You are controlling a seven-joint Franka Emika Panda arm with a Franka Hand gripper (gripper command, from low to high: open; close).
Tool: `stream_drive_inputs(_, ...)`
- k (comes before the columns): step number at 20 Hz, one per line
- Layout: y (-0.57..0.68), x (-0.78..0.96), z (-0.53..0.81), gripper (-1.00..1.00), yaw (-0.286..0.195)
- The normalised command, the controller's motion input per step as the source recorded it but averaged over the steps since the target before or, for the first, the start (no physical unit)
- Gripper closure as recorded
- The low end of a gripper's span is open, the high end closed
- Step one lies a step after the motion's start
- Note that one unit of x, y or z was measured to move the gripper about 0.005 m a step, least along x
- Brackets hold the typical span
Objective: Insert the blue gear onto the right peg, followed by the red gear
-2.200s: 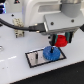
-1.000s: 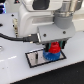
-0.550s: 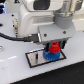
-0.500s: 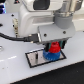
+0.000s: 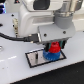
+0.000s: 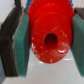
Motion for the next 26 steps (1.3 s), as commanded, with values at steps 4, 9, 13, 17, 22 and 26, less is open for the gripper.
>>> stream_drive_inputs(4,0.01,0.01,0.23,1.00,0.000)
stream_drive_inputs(9,-0.10,0.12,-0.05,1.00,0.000)
stream_drive_inputs(13,-0.11,0.18,-0.13,1.00,0.000)
stream_drive_inputs(17,-0.09,0.20,-0.15,1.00,0.000)
stream_drive_inputs(22,-0.09,0.21,-0.16,1.00,0.000)
stream_drive_inputs(26,0.00,0.25,-0.10,1.00,0.000)
